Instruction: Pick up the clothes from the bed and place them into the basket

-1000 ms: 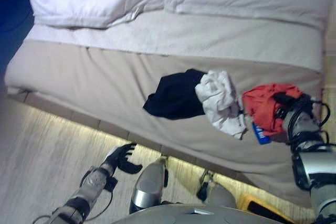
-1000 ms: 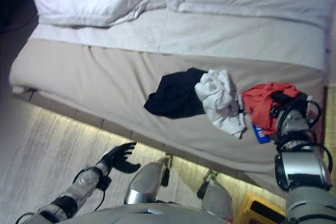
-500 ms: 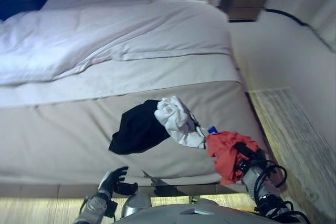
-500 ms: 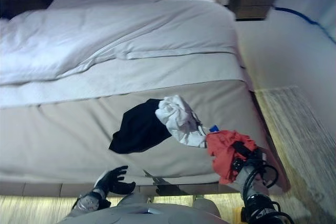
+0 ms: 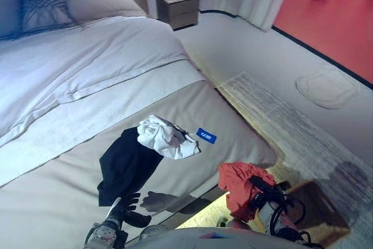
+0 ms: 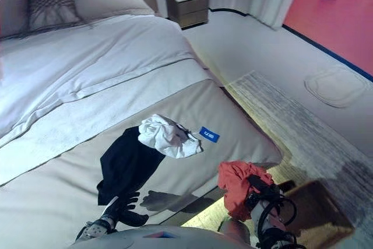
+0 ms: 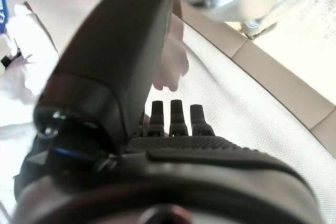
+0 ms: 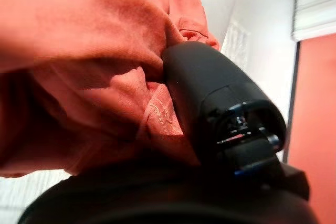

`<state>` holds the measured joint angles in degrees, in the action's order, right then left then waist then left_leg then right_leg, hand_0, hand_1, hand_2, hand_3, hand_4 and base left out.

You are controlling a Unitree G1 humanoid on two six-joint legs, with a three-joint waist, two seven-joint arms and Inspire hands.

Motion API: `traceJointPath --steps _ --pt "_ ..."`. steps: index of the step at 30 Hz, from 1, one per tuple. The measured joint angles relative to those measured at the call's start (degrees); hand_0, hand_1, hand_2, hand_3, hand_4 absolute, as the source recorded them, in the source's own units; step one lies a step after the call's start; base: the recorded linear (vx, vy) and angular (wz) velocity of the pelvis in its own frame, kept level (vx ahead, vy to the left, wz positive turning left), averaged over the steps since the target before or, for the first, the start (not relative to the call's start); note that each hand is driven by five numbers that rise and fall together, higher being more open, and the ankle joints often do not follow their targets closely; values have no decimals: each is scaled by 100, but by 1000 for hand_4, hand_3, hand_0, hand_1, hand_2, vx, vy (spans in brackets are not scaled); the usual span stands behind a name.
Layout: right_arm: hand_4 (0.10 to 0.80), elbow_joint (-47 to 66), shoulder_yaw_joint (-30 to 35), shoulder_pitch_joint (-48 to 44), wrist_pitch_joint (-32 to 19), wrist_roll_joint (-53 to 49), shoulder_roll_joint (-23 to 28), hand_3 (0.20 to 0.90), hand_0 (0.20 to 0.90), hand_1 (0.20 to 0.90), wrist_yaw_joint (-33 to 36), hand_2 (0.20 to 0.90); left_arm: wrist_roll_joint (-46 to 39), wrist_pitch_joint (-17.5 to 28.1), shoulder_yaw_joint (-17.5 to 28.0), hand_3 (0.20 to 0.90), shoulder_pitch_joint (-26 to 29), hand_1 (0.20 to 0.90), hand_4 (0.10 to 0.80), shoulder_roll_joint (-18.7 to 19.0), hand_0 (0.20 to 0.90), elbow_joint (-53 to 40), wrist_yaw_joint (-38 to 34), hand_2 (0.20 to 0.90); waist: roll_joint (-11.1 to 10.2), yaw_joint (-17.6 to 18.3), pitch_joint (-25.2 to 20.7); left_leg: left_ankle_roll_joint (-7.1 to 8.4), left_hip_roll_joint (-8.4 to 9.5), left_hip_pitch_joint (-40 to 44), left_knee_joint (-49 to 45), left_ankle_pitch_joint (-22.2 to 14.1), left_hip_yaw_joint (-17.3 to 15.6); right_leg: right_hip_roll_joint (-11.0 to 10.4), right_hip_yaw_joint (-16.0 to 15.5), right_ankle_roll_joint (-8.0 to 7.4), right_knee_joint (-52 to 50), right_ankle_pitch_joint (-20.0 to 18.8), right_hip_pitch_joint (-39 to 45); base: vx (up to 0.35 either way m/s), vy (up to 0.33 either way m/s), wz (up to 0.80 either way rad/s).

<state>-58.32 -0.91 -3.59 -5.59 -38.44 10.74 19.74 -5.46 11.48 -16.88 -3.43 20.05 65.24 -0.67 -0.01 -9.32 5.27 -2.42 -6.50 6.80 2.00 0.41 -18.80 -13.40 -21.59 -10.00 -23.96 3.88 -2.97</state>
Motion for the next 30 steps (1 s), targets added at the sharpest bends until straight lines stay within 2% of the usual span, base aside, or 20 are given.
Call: traceJointPath --steps 1,2,3,4,5,6,7,8,10,12,15,17,23,30 --pt "100 -54 -15 -26 -4 40 -5 200 300 300 -22 300 -34 1 17 900 0 900 800 26 900 41 -9 900 -43 -104 -26 32 21 -16 -28 -19 -19 -4 -72 57 327 -44 142 -63 -196 -101" --pt "100 -181 -20 -105 -21 68 -12 200 300 300 -71 300 -84 -1 82 900 29 900 800 54 900 189 -21 900 -210 -196 -52 82 61 -105 -194 21 -45 167 -110 228 1201 -1 426 -60 -193 -80" --pt "100 -341 -10 -214 -70 115 21 200 300 300 -91 300 -136 -14 182 900 17 900 800 -4 900 283 -45 900 -305 -214 -40 152 19 -321 -567 -64 78 320 -34 494 1928 -79 740 -97 -223 -81" --pt "100 -348 -13 -235 -74 146 154 200 300 300 -69 300 -186 -5 322 900 0 900 800 -94 900 281 -47 900 -297 -274 -40 373 58 -494 -518 -306 464 397 76 705 2320 -230 822 -106 -175 -57" --pt "100 -349 -14 -246 -73 147 268 200 300 300 -34 300 -187 -1 329 900 13 900 800 -136 900 264 -26 900 -284 -330 -38 384 157 -524 -300 -300 637 440 140 758 2443 -299 818 -86 -145 -54" --pt "100 -352 -12 -286 -73 152 412 200 300 300 -13 300 -185 12 327 900 3 900 800 -175 900 226 7 900 -260 -324 -34 361 268 -532 26 -251 781 533 228 766 2581 -377 812 -51 -127 -50" --pt "100 -352 -12 -338 -77 156 521 200 300 300 0 300 -181 21 327 900 1 900 800 -194 900 240 21 900 -221 -323 -32 389 271 -567 184 -85 834 690 305 764 2690 -405 842 -38 -143 -73" --pt "100 -365 6 -398 -79 122 570 200 300 300 50 300 -166 42 348 900 -9 900 800 -172 900 262 47 900 -239 -363 -43 560 144 -556 115 314 966 875 412 757 2849 -403 897 -14 -113 -59" --pt "100 -453 136 -388 -108 32 604 200 300 300 132 300 -123 149 414 900 11 900 800 -10 900 248 50 900 -388 -275 -54 646 121 -546 152 376 1017 925 381 755 2926 -401 933 10 -55 -9" --pt "100 -704 353 -394 -172 -59 689 200 300 300 222 300 -115 264 365 900 116 900 800 -12 900 232 100 900 -443 -269 -60 656 140 -515 223 417 1064 919 369 751 2950 -398 939 32 -29 6" --pt "100 -956 473 -387 -151 -122 714 200 300 300 333 300 -110 283 315 900 120 900 800 -122 900 89 107 900 -420 -211 -50 652 183 -485 245 440 1083 856 347 745 2949 -403 973 41 -21 4" --pt "100 -1042 473 -386 -108 -210 702 200 300 300 369 300 -46 283 304 900 110 900 800 -180 900 87 111 900 -336 -181 -10 648 253 -413 244 443 1122 816 310 744 2950 -404 1068 43 -25 11" --pt "100 -1116 483 -414 -16 -213 703 200 300 300 428 300 126 284 309 900 120 900 800 -213 900 90 111 900 -25 -188 12 647 276 -342 257 442 1216 789 207 735 2930 -398 1184 43 -21 10" --pt "100 -1144 646 -435 66 -205 927 200 300 300 519 300 323 281 263 900 -101 900 800 -204 900 100 123 900 102 -197 23 648 262 -331 257 442 1299 801 185 687 2951 -361 1222 -8 -18 6"
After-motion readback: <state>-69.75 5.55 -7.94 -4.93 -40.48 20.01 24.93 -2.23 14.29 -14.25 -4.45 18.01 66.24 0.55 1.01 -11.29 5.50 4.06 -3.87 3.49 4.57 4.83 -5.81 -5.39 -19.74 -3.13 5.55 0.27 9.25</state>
